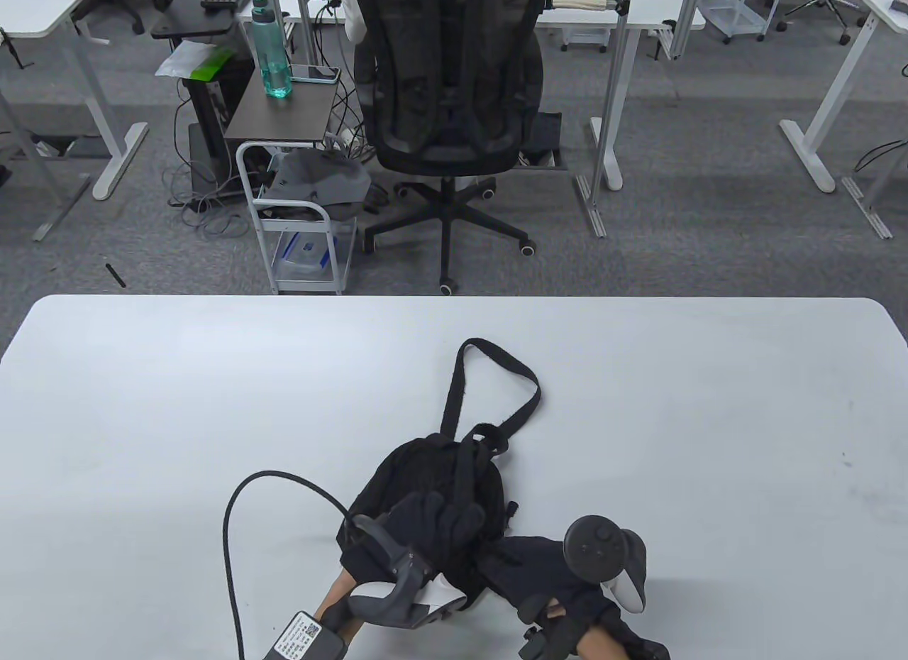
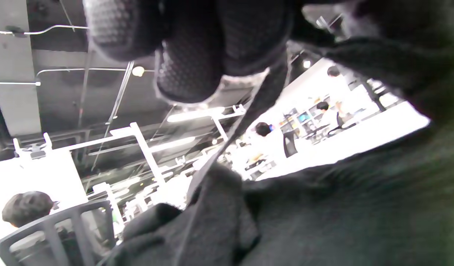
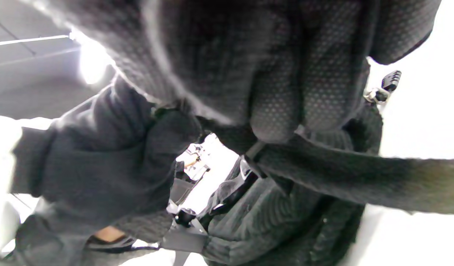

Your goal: Pull shoulder strap to tighten

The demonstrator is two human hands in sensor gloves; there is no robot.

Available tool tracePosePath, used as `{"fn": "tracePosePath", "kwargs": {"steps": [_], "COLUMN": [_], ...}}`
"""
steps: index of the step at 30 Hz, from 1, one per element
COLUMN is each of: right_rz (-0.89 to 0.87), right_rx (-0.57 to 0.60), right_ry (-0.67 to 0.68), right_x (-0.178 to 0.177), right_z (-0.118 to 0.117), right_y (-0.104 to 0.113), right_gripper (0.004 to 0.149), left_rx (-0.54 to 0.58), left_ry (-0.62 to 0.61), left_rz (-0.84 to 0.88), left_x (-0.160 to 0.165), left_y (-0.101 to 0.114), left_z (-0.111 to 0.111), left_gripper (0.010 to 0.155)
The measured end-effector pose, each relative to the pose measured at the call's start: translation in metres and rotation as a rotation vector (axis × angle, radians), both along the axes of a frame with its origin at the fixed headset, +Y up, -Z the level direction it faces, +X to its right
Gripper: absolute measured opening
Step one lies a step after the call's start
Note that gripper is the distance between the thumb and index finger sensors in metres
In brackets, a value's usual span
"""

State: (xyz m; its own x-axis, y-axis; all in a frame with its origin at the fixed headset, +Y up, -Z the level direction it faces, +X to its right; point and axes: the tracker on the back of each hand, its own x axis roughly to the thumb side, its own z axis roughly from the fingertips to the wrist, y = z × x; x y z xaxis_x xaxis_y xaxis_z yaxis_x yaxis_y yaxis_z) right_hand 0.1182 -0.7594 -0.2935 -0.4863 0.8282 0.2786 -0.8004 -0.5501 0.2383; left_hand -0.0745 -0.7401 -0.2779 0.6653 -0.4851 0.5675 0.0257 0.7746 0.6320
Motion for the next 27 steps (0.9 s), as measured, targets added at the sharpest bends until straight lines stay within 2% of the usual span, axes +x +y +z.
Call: {"fn": "tracePosePath", "kwargs": {"steps": [4,7,10,15,20,24,27], "right_rz": [-0.028,-0.032,-0.026,0.006,0.006,0.016,0.005], "right_rx": [0.019,0.023,0.014,0.005,-0.008,-0.039,-0.029], "right_ry": [0.003,0.003,0.003,0.017,0.028,0.042,0.007], "right_x": [-0.002,-0.001,-0.003,-0.003,-0.003,-0.001,0.000], "right_z": [0.001,0.002,0.002,0.001,0.000,-0.001,-0.001], "right_y": [0.002,0.003,0.004,0.004,0.002,-0.001,-0.002], "right_gripper": [0.040,0.037,0.037,0.037,0.037,0.037,0.045], "left_rx": [0.020,0.031,-0.009,-0.013,-0.035,0.001,0.036], "left_ry": [-0.066,-0.064,-0.050,0.004,0.073,0.064,0.037], "left_rz": [0.006,-0.006,0.001,-0.030,-0.020,-0.017,-0.014], "left_x": [0.013,0.016,0.014,0.006,-0.004,-0.001,0.006], "left_y": [0.001,-0.001,-0.006,-0.009,-0.006,-0.003,0.001], "left_z": [0.013,0.013,0.007,-0.006,-0.016,-0.009,-0.001], "left_gripper": [0.064,0.064,0.065,0.065,0.065,0.064,0.064]}}
